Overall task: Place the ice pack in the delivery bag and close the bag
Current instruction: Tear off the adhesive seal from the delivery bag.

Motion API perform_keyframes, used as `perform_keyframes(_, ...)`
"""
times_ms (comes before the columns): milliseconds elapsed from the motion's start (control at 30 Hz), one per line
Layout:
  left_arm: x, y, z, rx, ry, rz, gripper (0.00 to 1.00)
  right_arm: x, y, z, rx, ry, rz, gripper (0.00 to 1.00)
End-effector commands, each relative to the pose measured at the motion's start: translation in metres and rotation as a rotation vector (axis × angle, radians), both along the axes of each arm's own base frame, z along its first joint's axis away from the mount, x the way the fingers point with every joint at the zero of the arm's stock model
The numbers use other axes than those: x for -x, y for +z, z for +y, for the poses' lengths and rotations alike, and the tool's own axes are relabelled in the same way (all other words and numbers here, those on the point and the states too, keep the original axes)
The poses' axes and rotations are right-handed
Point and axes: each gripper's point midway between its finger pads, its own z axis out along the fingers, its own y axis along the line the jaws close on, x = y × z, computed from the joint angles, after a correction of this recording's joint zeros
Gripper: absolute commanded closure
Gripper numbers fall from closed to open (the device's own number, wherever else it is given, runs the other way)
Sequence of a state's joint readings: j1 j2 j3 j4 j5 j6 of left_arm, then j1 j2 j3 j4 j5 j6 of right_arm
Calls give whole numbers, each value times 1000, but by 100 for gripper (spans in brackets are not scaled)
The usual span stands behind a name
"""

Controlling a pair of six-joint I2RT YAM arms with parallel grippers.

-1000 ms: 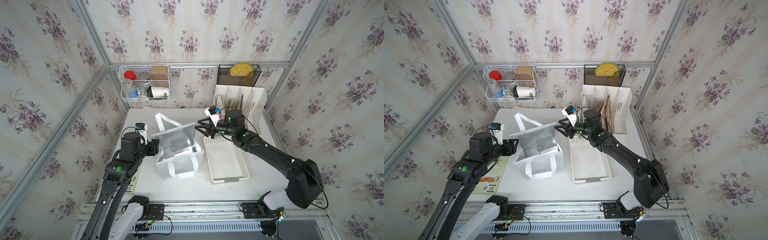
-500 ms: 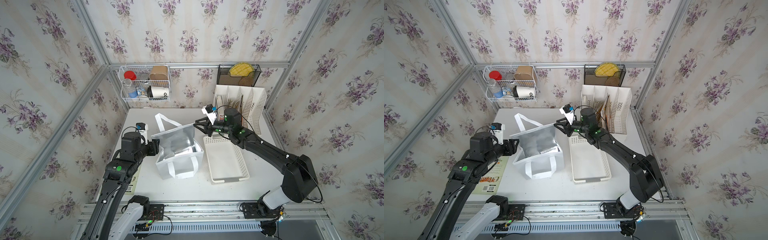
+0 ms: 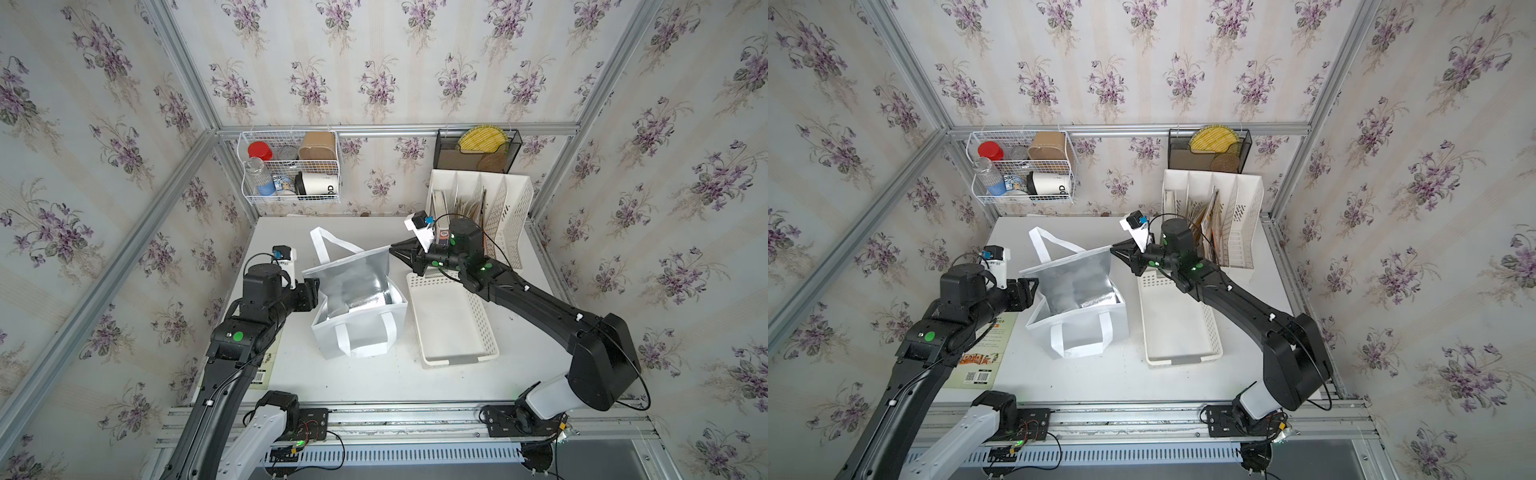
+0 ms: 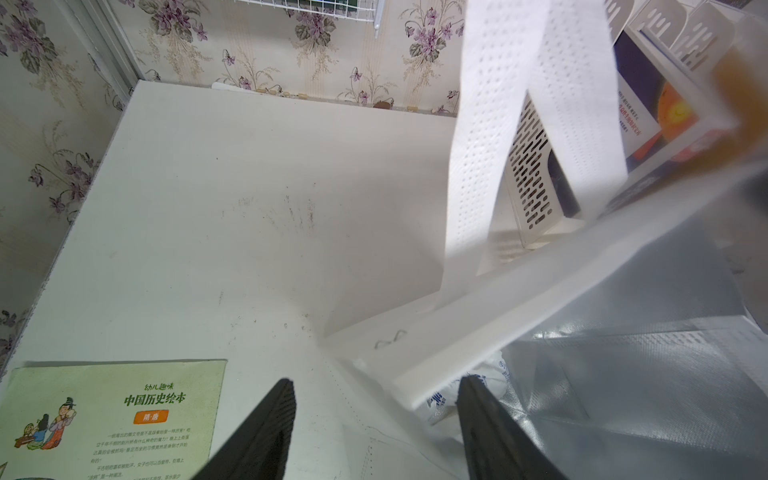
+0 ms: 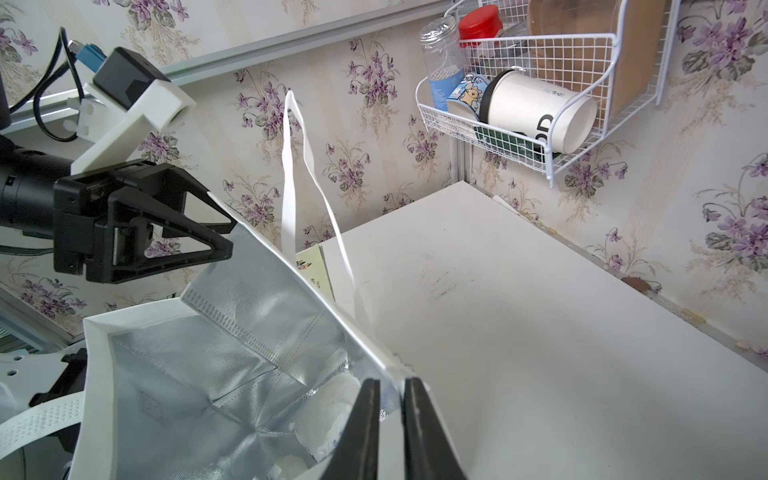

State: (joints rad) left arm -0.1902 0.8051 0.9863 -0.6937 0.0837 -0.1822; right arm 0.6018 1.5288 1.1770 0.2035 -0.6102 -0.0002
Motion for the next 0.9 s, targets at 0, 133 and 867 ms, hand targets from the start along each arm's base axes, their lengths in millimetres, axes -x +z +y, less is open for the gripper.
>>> perform_keyframes(0,-2,4,-2,8,-6,-15,34,-1,5,-1,-8,-9,-15,87)
perform_keyframes(133,-2,3,-2,8,-9,-14,34,0,5,0,-7,-2,-10,95)
perform_keyframes(867,-4,-1,-9,31,-39,7,32,17,51,1,-121,3,69,100)
